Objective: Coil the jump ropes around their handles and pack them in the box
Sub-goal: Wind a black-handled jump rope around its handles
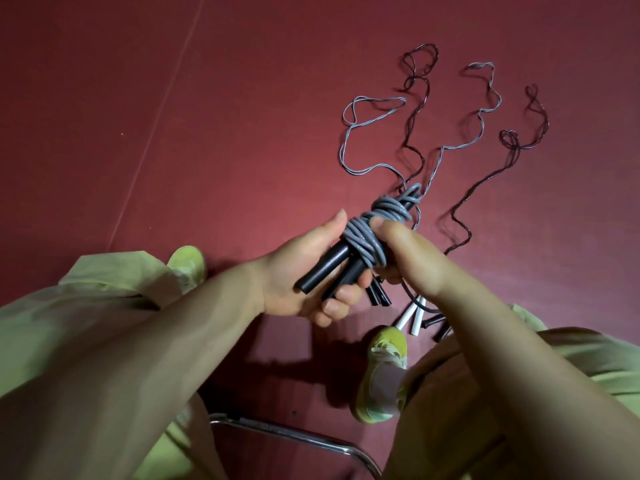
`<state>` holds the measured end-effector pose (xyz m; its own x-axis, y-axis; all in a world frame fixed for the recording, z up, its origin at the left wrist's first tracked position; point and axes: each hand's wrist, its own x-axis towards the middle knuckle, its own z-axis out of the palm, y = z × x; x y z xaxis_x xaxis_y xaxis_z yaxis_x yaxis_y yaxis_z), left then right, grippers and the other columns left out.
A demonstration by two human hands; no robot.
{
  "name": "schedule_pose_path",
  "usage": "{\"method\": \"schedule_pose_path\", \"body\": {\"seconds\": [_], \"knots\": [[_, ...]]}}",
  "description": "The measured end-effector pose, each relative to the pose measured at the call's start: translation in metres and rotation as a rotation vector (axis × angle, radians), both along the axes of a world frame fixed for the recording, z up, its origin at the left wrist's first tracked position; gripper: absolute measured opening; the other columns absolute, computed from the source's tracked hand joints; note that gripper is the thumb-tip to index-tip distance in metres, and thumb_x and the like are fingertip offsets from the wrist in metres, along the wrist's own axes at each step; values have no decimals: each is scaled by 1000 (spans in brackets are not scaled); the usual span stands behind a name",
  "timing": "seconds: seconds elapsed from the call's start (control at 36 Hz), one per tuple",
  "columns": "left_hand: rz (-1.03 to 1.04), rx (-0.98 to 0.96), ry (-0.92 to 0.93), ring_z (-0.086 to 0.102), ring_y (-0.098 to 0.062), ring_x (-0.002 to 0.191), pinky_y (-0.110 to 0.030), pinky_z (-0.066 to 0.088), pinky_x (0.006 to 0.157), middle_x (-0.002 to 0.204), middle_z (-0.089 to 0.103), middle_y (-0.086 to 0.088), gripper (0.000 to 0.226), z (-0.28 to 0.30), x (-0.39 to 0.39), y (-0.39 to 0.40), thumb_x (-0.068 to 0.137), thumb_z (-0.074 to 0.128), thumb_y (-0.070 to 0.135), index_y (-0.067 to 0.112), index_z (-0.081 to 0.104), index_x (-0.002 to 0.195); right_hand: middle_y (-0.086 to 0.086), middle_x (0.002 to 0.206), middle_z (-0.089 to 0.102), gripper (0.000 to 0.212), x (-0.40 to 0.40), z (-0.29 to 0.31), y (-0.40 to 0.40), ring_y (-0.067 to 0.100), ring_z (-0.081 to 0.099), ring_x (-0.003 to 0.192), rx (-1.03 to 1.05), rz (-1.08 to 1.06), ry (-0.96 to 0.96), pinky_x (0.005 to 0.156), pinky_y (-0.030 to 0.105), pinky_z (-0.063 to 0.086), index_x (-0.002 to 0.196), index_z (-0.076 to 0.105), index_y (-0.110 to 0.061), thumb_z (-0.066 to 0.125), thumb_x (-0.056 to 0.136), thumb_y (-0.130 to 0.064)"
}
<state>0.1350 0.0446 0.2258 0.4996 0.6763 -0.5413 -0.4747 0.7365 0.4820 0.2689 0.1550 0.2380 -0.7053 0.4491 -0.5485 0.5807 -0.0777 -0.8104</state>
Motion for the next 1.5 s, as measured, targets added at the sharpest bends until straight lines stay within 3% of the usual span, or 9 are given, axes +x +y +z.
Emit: {"method": "schedule_pose_path", "body": {"seconds": [0.11,0.36,0.47,0.67,0.81,0.94,1.08,1.22,1.5], "knots": [[-18,44,447,41,-13,46,-25,26,47,57,47,3,74,-8,0,1,73,29,84,15,53,81,-17,38,36,52,3,-10,2,2,30,37,98,68,-156,46,18,24,61,42,-22,33,97,-59],[6,114,881,45,-15,51,-21,34,46,61,50,3,57,-14,5,5,90,34,66,14,54,81,-14,41,30,67,0,-15,2,6,24,37,68,47,-294,44,25,21,55,42,-22,24,85,-80],[25,176,988,48,-19,59,-35,45,66,62,52,4,61,-17,5,5,72,39,76,17,56,76,-10,48,25,63,-2,-16,1,9,18,43,-34,-5,-250,44,24,16,55,38,-23,27,87,-76],[-127,245,1538,58,-22,94,-32,42,75,100,63,4,45,-15,-1,2,79,47,68,28,56,97,-5,57,20,64,-2,-13,0,12,12,49,-208,-89,-218,48,25,10,44,47,-22,35,93,-63],[7,243,1437,59,-19,91,-33,46,79,94,62,6,58,-11,-2,2,69,53,70,25,57,106,-8,50,20,67,-4,-11,0,12,13,45,-154,-120,-172,46,25,11,38,46,-23,38,95,-57],[74,352,1230,53,-7,113,-20,37,91,117,55,11,76,-11,-2,0,78,72,40,43,31,142,-10,47,23,58,-2,-13,-4,11,16,44,-67,-21,-155,47,25,15,45,50,-31,39,96,-55],[262,369,1107,61,0,95,-23,47,92,98,65,23,45,-15,-1,2,72,74,34,40,54,112,-7,48,35,48,-2,-2,1,13,29,44,-69,6,-78,45,24,24,60,49,-25,38,99,-51],[477,232,854,64,-14,65,-25,46,54,77,68,10,33,-14,-9,7,66,64,32,35,56,98,2,77,55,17,1,4,11,14,46,50,-42,-53,-49,47,24,33,98,58,-18,55,95,-35],[553,143,689,67,-15,69,-25,48,53,75,71,11,31,-16,-12,7,69,62,32,31,58,100,4,77,64,10,5,1,18,9,51,48,66,-145,-19,43,23,31,84,55,-13,61,91,-17]]}}
